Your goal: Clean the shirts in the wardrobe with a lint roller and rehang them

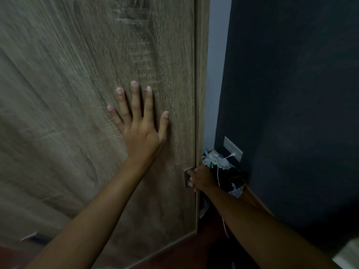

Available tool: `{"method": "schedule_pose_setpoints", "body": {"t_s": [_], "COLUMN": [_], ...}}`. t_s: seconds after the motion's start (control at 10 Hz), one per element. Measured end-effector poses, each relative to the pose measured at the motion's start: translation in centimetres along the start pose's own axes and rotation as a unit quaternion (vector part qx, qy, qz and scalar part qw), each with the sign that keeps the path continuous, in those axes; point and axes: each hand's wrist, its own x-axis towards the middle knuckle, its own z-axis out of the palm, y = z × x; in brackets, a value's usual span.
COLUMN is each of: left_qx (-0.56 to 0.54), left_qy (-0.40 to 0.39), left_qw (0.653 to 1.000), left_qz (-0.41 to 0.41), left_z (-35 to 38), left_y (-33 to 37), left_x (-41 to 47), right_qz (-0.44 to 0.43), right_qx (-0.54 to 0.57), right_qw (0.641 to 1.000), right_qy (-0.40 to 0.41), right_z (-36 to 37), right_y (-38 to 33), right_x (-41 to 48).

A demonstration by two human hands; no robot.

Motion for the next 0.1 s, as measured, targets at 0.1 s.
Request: {"method": "schedule_pose_setpoints", "body": {"t_s": [0.1], "left_qx": [-0.086], "left_qy": [-0.018], "left_qw": [0.995], "left_qz": [0.038], "left_z": [-0.37], "left_y": [1.26], "left_x": [-0.12], "right_qz": [-0.007], "right_qx": [-0.057], "right_qw": [0.998], "right_qy": [0.013], "right_z": [-1.81], "right_y": [-1.05], "right_x": [-0.53]}}
